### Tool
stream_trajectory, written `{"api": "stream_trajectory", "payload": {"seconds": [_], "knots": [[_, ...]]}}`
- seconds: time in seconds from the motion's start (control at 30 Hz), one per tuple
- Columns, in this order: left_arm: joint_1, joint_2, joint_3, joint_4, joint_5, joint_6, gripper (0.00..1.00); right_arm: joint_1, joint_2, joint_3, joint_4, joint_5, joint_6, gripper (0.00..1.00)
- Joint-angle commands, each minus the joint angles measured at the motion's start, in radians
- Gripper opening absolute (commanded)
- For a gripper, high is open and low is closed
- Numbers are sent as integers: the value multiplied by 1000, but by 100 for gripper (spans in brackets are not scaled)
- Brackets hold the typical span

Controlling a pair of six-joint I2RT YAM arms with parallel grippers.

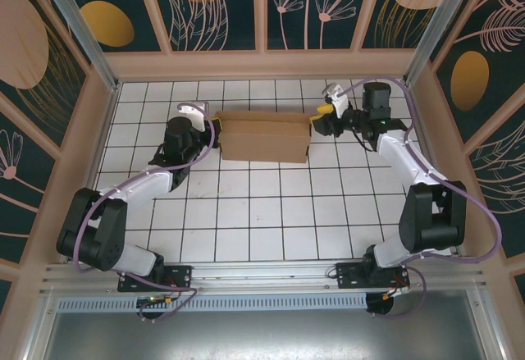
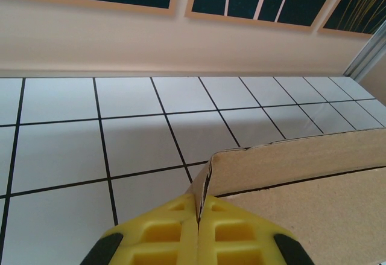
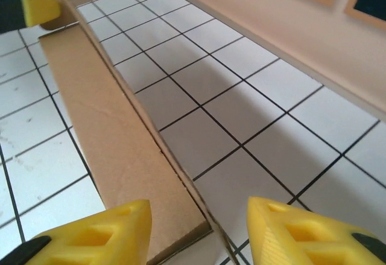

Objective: Fold the paper box

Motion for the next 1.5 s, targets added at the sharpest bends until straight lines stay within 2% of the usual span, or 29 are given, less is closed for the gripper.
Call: {"api": "stream_trajectory", "payload": {"seconds": [0.0,0.3,0.43,0.53,0.7,0.8,0.97,1.03,1.13,1.33,1.47], "knots": [[-9,39,-16,-150,32,14,0,-20,22,25,-12,-75,-181,46],[-9,41,-14,-160,23,24,0,-22,103,79,-84,-50,-248,33],[-9,42,-13,-161,21,25,0,-19,110,87,-100,-18,-236,17],[-9,43,-12,-162,27,22,0,-18,94,79,-79,-30,-197,9],[-9,42,-5,-162,37,15,0,10,71,65,-83,-23,-135,8],[-9,42,-1,-160,48,5,0,54,77,62,-106,49,-110,6],[-9,45,0,-157,63,-8,0,118,97,64,-87,172,64,0],[-9,43,1,-157,66,-10,0,138,109,80,-80,255,182,0],[-9,41,1,-159,67,-16,0,157,125,97,-83,316,326,0],[-9,39,1,-159,70,-26,0,228,112,58,-48,464,521,0],[-9,35,-1,-159,71,-32,0,256,98,23,-12,498,623,0]]}}
